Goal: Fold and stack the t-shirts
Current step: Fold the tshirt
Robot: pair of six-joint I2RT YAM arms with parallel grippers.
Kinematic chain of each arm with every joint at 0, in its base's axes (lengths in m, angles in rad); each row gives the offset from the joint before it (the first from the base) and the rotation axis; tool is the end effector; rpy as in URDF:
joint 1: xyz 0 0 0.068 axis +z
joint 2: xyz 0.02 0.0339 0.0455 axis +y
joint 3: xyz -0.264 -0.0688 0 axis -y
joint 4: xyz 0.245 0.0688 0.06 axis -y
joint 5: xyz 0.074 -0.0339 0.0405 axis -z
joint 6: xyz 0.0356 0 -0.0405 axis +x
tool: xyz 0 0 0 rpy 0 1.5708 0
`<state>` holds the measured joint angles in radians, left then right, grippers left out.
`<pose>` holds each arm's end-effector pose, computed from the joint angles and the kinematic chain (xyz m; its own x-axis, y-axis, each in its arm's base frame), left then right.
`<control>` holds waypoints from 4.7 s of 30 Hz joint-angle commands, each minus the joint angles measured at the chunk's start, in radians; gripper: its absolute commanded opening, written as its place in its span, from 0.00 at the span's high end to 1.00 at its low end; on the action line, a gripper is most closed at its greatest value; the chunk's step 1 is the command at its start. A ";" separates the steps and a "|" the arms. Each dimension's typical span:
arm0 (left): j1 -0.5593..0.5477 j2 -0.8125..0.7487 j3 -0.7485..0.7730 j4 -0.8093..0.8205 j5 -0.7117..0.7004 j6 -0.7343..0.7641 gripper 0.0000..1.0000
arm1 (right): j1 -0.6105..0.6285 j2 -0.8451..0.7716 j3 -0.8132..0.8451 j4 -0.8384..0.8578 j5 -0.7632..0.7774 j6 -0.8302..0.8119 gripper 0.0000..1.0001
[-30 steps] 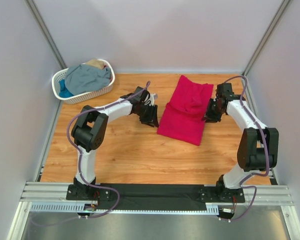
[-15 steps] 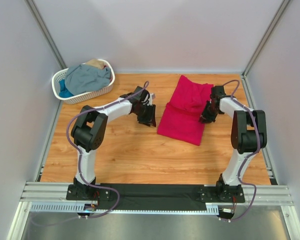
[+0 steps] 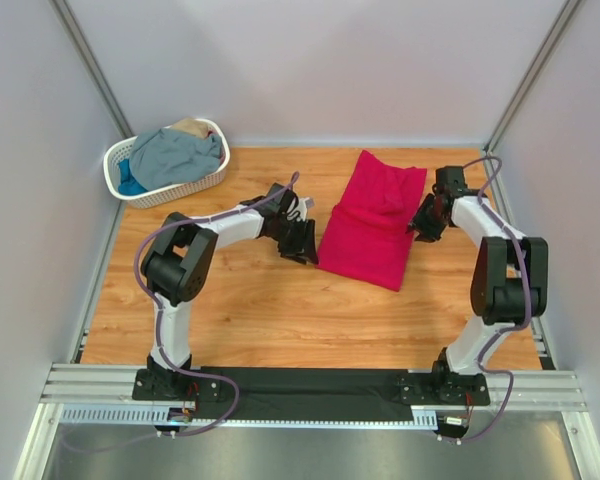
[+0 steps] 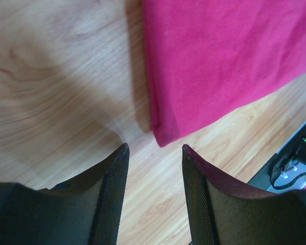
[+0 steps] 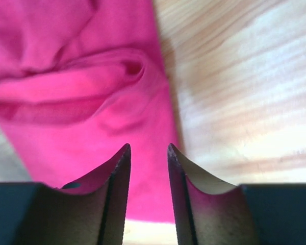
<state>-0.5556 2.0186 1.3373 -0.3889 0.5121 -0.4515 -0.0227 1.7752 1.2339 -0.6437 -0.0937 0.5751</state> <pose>0.3415 -0.2326 0.1516 -0.9584 0.1474 -0.2443 0.2683 0.7567 -0.5962 0.3556 -0.0047 0.1958 -0.7841 0.5595 -0.2686 0.4932 0.8245 0.2774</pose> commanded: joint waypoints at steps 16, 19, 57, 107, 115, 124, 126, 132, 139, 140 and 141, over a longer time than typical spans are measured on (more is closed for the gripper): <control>-0.047 -0.076 -0.182 0.153 0.040 -0.091 1.00 | 0.018 -0.546 -0.293 -0.158 -0.080 -0.069 0.60; -0.079 -0.147 -0.291 0.153 -0.032 -0.136 1.00 | 0.045 -0.585 -0.315 -0.175 -0.078 -0.067 0.60; -0.014 0.012 0.149 -0.030 -0.150 -0.144 0.82 | 0.169 -0.091 -0.237 0.183 -0.058 -0.034 0.69; -0.063 0.183 0.358 -0.088 -0.109 -0.095 1.00 | 0.218 -0.056 -0.195 0.170 0.025 0.043 0.96; -0.046 0.033 0.369 -0.178 -0.127 -0.036 0.92 | 0.218 -0.224 -0.195 0.014 -0.001 0.011 0.78; -0.046 -0.371 -0.105 -0.124 -0.123 -0.044 0.60 | 0.256 -0.463 -0.511 -0.076 -0.058 0.080 0.52; -0.049 -0.434 -0.254 -0.075 -0.101 -0.056 0.57 | 0.282 -0.494 -0.560 -0.085 -0.058 0.101 0.51; -0.062 -0.518 -0.530 0.138 0.000 -0.160 0.55 | 0.311 -0.608 -0.669 -0.083 -0.031 0.175 0.49; -0.113 -0.477 -0.586 0.217 0.014 -0.205 0.52 | 0.317 -0.648 -0.729 -0.024 -0.035 0.201 0.51; -0.116 -0.469 -0.592 0.234 0.016 -0.213 0.52 | 0.317 -0.642 -0.731 -0.019 -0.038 0.203 0.51; -0.119 -0.468 -0.598 0.240 0.014 -0.219 0.52 | 0.316 -0.637 -0.729 -0.017 -0.044 0.201 0.53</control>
<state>-0.6643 1.5391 0.7433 -0.2546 0.4953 -0.6281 0.2878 1.1431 0.5152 -0.7113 -0.1345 0.7498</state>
